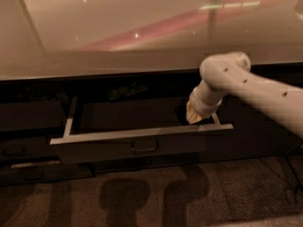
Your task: Open top drawer
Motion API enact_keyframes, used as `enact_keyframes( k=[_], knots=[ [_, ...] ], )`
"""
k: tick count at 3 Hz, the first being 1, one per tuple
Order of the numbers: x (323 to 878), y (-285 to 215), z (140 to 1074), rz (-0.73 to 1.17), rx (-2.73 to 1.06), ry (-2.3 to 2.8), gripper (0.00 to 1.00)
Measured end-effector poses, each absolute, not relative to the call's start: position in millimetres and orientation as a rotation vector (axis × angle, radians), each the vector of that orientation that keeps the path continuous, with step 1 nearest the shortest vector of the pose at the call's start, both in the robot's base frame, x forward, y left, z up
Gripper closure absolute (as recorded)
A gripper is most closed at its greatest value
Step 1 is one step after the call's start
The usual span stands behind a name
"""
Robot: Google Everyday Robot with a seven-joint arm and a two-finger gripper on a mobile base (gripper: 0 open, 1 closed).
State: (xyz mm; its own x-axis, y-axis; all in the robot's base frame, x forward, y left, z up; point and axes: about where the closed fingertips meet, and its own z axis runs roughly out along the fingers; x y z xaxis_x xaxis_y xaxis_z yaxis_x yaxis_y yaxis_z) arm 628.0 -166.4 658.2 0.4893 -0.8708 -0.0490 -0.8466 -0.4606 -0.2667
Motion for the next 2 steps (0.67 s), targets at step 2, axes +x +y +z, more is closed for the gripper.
enact_keyframes(
  k=[2],
  knots=[
    [578, -171, 645, -0.23, -2.523, 1.476, 0.0]
  ],
)
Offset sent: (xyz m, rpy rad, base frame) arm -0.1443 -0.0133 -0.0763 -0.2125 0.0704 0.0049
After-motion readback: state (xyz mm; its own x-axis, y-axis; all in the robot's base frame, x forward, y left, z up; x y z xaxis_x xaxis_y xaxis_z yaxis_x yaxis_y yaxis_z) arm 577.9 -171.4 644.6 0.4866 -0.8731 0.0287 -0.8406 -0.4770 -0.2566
